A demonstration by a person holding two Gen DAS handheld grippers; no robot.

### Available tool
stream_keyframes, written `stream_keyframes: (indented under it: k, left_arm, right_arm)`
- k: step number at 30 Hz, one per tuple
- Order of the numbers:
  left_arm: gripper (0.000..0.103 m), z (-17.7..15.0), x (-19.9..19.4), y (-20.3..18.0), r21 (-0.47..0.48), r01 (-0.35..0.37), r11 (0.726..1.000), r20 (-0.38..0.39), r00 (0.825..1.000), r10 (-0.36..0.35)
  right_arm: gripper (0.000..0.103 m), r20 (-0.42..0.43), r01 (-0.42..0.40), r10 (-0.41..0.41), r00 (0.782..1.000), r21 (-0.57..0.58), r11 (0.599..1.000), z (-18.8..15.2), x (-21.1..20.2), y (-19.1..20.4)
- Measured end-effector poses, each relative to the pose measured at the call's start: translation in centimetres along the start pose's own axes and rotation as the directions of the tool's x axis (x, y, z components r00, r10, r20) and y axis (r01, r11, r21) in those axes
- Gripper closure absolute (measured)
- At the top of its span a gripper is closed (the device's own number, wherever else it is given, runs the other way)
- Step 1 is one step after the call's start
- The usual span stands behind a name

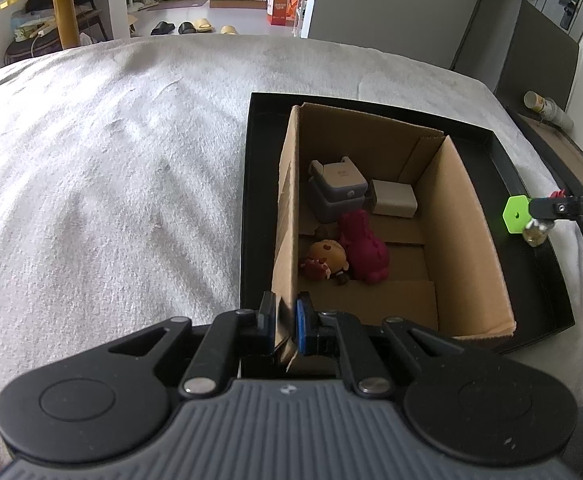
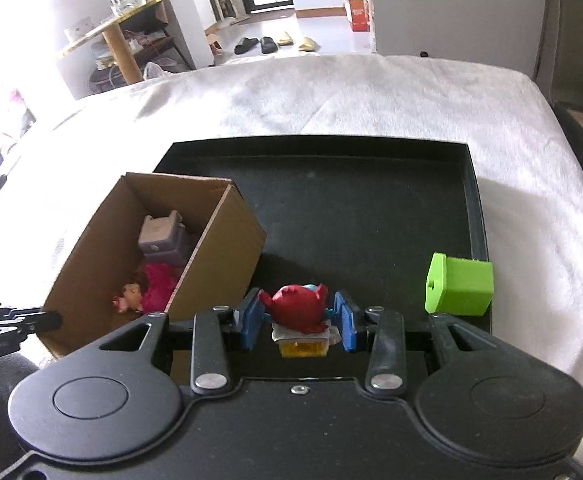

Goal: Organize rigid objects
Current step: 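Lift the red figure with the right gripper and carry it over the box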

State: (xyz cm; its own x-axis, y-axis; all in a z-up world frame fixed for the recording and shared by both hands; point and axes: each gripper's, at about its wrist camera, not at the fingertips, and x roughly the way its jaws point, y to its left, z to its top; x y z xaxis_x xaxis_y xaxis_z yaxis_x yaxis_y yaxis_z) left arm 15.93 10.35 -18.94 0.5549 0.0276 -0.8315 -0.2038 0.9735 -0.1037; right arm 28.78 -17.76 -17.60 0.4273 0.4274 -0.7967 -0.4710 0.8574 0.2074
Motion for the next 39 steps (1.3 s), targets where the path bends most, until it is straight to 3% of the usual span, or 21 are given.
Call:
stream_keyframes:
  k: [20, 39]
  left_arm:
    - [0.094, -0.3, -0.4, 0.6, -0.011, 0.036, 0.999, 0.023, 0.999, -0.036]
    - [0.094, -0.4, -0.5, 1.4, -0.033, 0.073, 0.997, 0.040, 0.997, -0.072]
  right_arm:
    - [0.064, 0.026, -0.021, 0.024, 0.999, -0.122, 0.992, 2.7, -2.4, 4.6]
    - [0.064, -0.050, -0.080, 0.071, 0.996, -0.196, 0.977, 4.1, 1.2, 11.1]
